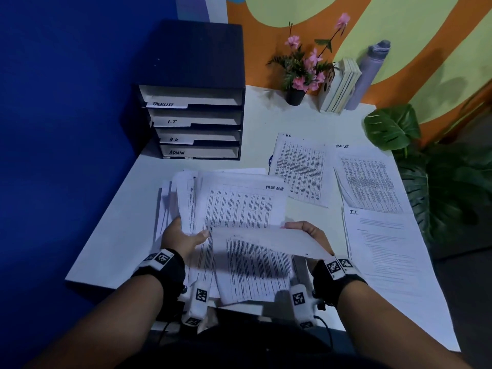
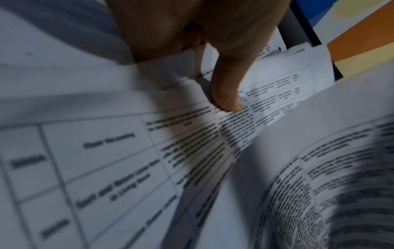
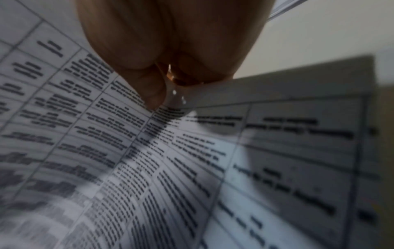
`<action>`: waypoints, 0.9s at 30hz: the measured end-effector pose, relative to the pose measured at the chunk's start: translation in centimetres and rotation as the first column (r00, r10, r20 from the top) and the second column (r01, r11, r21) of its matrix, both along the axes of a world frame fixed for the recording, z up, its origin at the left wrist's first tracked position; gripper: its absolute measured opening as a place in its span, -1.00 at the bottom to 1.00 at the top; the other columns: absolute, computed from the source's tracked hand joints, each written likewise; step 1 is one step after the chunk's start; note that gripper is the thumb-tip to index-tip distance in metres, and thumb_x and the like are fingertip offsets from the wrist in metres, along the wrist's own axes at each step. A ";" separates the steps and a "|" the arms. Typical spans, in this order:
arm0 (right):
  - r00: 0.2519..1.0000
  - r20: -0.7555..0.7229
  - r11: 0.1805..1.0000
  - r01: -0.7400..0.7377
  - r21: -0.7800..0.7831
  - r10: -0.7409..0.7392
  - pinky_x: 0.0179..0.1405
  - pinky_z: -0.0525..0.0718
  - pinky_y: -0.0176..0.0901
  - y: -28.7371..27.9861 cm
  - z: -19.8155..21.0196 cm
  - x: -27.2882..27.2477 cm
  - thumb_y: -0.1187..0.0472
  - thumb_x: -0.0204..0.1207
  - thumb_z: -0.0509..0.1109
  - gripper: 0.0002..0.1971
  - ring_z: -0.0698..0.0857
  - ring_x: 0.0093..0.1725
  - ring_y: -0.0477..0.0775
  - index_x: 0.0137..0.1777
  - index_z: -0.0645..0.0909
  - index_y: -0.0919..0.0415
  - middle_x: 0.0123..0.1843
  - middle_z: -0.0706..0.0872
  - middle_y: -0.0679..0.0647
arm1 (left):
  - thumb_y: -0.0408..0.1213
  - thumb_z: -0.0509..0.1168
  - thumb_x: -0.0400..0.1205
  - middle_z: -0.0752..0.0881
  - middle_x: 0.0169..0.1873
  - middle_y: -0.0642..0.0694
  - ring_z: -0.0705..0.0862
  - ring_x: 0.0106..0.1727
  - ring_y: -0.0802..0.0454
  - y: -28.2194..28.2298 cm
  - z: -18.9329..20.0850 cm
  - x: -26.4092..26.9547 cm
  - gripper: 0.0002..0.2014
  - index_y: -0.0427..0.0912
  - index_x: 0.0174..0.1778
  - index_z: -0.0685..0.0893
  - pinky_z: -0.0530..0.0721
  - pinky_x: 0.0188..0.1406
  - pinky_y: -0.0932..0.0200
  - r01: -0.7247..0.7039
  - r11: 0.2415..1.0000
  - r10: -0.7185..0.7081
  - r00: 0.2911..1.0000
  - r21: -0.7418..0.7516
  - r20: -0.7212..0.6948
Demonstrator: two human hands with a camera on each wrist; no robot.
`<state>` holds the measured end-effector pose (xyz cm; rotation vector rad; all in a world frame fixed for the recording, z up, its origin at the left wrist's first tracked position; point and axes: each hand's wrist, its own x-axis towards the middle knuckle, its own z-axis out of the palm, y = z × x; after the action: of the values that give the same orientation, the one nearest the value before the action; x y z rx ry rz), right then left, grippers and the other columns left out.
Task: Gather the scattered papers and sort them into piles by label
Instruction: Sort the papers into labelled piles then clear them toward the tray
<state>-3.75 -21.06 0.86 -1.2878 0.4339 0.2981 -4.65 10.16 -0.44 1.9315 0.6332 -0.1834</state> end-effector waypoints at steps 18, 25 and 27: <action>0.996 -0.060 0.900 0.026 -0.434 -0.058 -0.26 0.60 -0.02 0.5 -0.8 -0.6 0.45 0.52 0.38 -0.87 0.53 -0.36 0.10 -0.18 0.59 0.23 -0.36 0.59 0.18 | -0.34 0.30 0.64 0.66 0.27 -0.10 0.61 0.29 -0.15 -0.4 1.0 -0.5 -0.60 -0.15 0.41 0.50 0.55 0.34 -0.05 -0.053 0.998 0.051 0.996 0.027 0.074; 0.997 -0.055 0.915 0.031 -0.402 -0.057 -0.22 0.60 0.00 0.2 -0.5 -0.5 0.59 0.47 0.34 -0.74 0.57 -0.27 0.11 -0.19 0.59 0.20 -0.33 0.62 0.17 | -0.55 0.37 0.52 0.56 0.34 -0.07 0.58 0.31 -0.08 -0.4 1.0 -0.6 -0.35 -0.01 0.48 0.35 0.54 0.38 -0.05 -0.071 0.996 0.079 0.986 -0.061 0.144; 0.997 -0.063 0.933 0.018 -0.359 -0.043 -0.31 0.56 -0.04 0.4 -0.2 -0.6 0.62 0.48 0.30 -0.73 0.50 -0.35 0.08 -0.18 0.58 0.21 -0.37 0.53 0.17 | -0.62 0.35 0.50 0.53 0.39 -0.08 0.56 0.35 -0.05 -0.4 1.0 -0.5 -0.30 0.06 0.45 0.34 0.54 0.36 0.00 -0.070 0.993 0.086 0.980 -0.094 0.181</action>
<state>-4.36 -20.66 0.70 -1.6290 0.5871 0.2450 -5.16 9.79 0.54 1.8119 0.5664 0.0176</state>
